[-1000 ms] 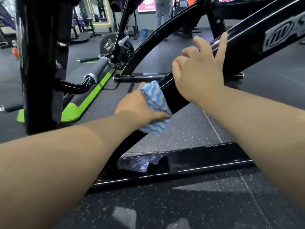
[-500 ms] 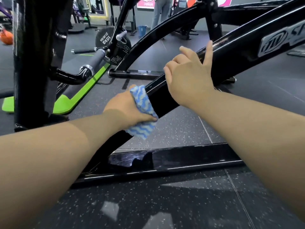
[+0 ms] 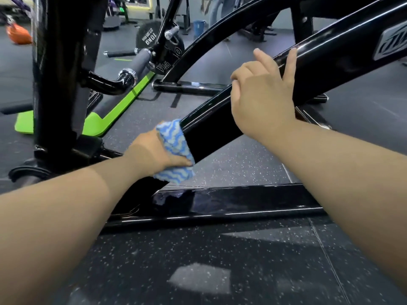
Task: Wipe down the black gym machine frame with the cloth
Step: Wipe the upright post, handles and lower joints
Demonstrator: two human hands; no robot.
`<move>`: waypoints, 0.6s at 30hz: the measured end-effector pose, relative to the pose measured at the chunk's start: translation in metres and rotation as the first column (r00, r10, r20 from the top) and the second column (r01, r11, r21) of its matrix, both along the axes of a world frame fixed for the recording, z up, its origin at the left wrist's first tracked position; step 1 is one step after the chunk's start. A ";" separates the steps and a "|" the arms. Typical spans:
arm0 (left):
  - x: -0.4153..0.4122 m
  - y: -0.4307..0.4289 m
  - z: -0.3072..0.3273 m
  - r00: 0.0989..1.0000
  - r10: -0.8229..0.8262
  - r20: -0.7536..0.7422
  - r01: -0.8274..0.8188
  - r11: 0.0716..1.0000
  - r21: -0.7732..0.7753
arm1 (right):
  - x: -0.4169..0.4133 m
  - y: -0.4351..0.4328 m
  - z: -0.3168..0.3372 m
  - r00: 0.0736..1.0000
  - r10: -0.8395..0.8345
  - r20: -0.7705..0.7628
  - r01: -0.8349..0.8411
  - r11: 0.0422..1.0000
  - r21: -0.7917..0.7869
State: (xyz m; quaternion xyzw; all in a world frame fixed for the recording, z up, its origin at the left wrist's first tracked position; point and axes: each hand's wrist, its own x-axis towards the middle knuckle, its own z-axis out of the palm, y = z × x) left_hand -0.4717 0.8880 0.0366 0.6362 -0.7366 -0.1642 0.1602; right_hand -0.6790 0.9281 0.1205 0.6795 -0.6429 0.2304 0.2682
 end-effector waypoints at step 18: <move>0.024 0.034 0.037 0.198 0.162 -0.967 0.261 0.942 0.211 | 0.107 -0.003 -0.015 0.946 0.287 0.153 -0.324 0.869 0.374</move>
